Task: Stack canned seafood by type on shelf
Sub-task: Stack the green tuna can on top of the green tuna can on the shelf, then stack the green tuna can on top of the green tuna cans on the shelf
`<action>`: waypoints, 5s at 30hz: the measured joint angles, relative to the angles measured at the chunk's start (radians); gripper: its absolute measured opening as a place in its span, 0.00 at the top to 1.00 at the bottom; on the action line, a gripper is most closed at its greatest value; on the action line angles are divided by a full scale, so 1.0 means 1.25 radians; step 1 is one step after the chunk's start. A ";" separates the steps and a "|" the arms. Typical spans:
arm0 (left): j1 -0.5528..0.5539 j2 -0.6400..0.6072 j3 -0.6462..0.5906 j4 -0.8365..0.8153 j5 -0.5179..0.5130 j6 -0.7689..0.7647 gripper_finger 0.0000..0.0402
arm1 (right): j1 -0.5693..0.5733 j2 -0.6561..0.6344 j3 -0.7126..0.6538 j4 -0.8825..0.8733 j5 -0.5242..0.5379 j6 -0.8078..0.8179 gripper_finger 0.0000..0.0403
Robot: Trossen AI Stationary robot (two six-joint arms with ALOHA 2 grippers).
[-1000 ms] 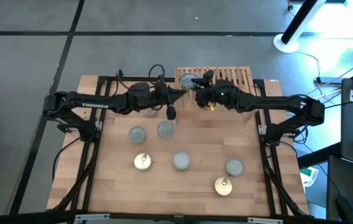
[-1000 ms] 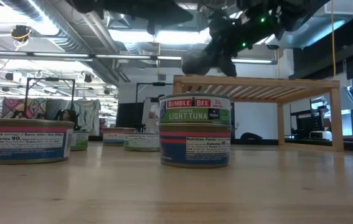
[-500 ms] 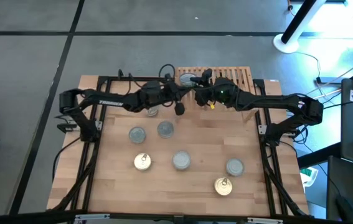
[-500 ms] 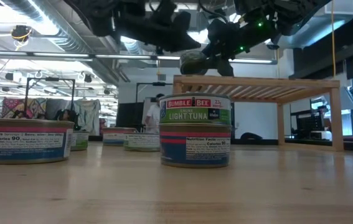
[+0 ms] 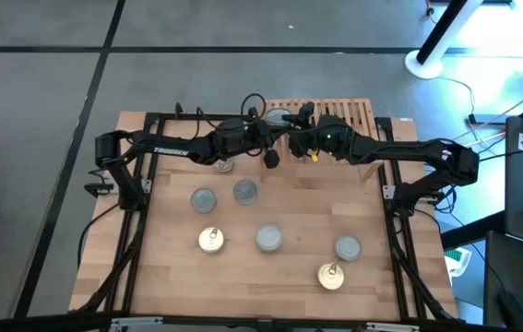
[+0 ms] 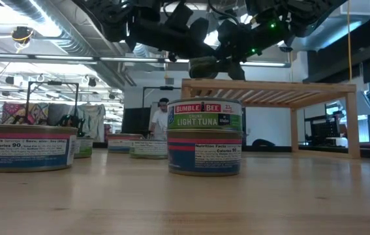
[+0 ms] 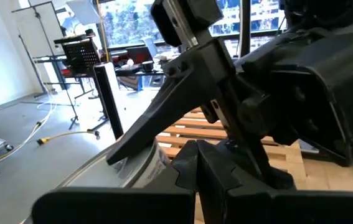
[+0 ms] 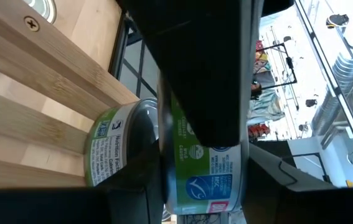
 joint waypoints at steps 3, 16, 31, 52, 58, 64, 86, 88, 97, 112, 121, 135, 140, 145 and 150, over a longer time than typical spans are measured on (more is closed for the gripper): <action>0.003 0.000 0.000 -0.008 -0.003 0.000 1.00 | 0.000 0.000 0.000 0.000 0.002 0.000 0.62; 0.003 0.000 0.000 -0.007 -0.010 0.000 1.00 | 0.000 0.000 0.000 -0.004 -0.001 0.000 0.62; 0.013 -0.001 -0.001 -0.026 -0.020 -0.001 1.00 | 0.000 0.000 0.001 -0.005 -0.012 0.001 0.48; 0.024 -0.001 -0.001 -0.045 -0.092 0.020 1.00 | 0.001 0.000 0.001 -0.004 -0.014 0.004 0.50; 0.014 -0.001 -0.001 -0.045 -0.093 0.026 1.00 | 0.001 0.000 0.001 -0.004 -0.014 0.004 0.50; 0.016 -0.002 -0.001 -0.045 -0.099 0.022 1.00 | 0.001 0.000 0.001 -0.005 -0.014 0.004 0.50; -0.020 -0.040 -0.001 -0.066 -0.137 0.057 1.00 | 0.025 -0.084 0.000 -0.052 0.004 0.018 0.50; -0.036 -0.059 -0.001 -0.071 -0.137 0.065 1.00 | 0.051 -0.098 0.000 -0.066 0.018 0.022 0.50; -0.162 -0.177 -0.001 -0.255 -0.136 0.050 1.00 | 0.219 -0.142 0.000 -0.198 0.136 0.047 0.50; -0.436 -0.199 -0.001 -0.425 -0.016 -0.096 0.99 | 0.549 -0.142 0.000 -0.388 0.181 0.446 0.50; -0.548 -0.101 -0.001 -0.330 -0.016 -0.111 0.73 | 0.690 -0.131 0.000 -0.384 0.020 0.620 0.50; -0.576 0.046 -0.001 -0.376 -0.110 0.078 0.65 | 0.718 0.012 0.000 -0.419 0.002 0.692 0.50; -0.576 0.064 -0.001 -0.418 -0.122 0.074 0.65 | 0.718 0.071 0.000 -0.403 0.002 0.671 0.50; -0.576 0.077 -0.001 -0.454 -0.134 0.069 0.65 | 0.718 0.112 0.000 -0.375 0.002 0.650 0.50; -0.582 0.081 -0.001 -0.503 -0.140 0.067 0.65 | 0.718 0.127 0.000 -0.350 0.002 0.647 0.50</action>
